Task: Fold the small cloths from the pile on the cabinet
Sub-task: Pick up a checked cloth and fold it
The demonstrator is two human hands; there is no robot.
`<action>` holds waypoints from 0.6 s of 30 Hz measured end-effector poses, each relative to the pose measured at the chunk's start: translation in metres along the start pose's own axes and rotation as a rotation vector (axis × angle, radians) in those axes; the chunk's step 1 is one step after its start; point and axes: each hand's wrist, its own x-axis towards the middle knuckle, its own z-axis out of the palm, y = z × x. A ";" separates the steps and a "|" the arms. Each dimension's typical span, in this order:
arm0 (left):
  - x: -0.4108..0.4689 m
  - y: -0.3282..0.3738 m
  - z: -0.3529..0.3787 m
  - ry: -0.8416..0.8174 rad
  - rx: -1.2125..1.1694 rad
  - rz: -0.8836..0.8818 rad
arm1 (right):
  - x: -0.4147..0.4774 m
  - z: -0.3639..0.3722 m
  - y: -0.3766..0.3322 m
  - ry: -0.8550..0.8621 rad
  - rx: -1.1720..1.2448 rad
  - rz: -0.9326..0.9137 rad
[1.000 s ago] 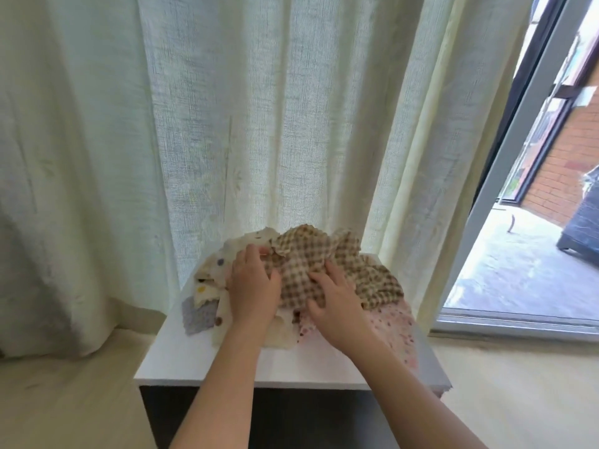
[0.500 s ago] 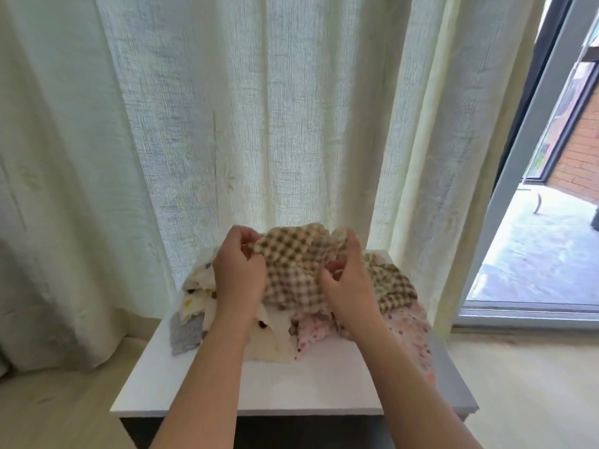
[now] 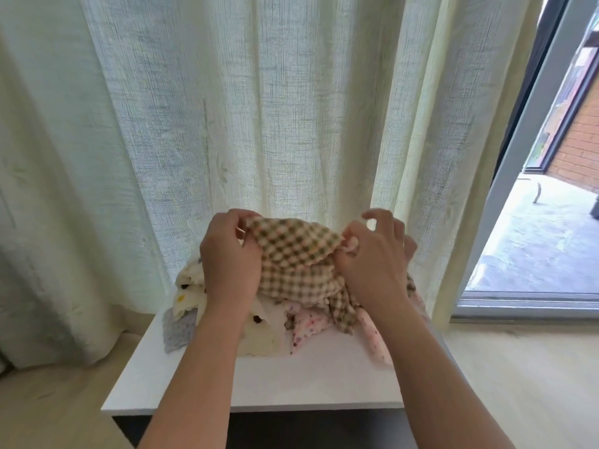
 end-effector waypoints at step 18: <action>0.014 0.015 -0.023 -0.152 -0.964 -0.540 | -0.007 -0.018 0.007 -0.865 0.627 0.258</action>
